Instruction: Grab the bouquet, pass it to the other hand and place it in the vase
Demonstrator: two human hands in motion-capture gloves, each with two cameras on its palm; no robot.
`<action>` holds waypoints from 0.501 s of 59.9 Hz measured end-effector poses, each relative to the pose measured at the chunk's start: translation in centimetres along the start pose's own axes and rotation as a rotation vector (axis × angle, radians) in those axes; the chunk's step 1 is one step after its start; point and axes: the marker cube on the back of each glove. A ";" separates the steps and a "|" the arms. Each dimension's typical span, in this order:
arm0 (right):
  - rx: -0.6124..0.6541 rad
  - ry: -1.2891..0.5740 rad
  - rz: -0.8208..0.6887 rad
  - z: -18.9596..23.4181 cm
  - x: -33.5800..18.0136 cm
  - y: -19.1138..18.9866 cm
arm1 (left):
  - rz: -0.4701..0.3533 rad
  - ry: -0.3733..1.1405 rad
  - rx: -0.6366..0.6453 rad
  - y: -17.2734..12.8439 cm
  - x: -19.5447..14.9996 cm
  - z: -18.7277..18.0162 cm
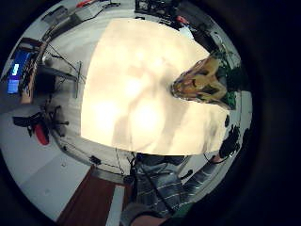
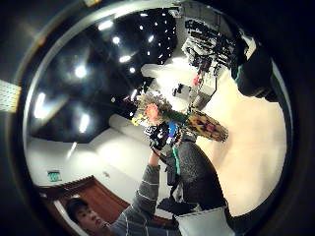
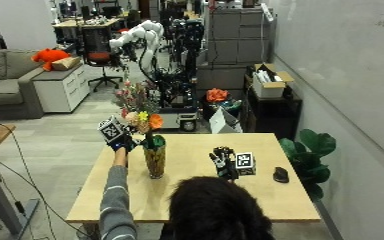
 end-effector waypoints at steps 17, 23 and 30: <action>0.004 0.212 0.334 -1.2 2.1 0.9 | 0.016 -0.065 0.180 -4.6 -3.6 -0.7; 0.002 0.239 0.299 -1.7 0.0 1.0 | -0.015 -0.113 0.178 -4.7 -4.7 -0.8; 0.015 0.326 0.246 -2.3 0.1 0.5 | -0.033 -0.133 0.176 -3.7 -5.2 -1.1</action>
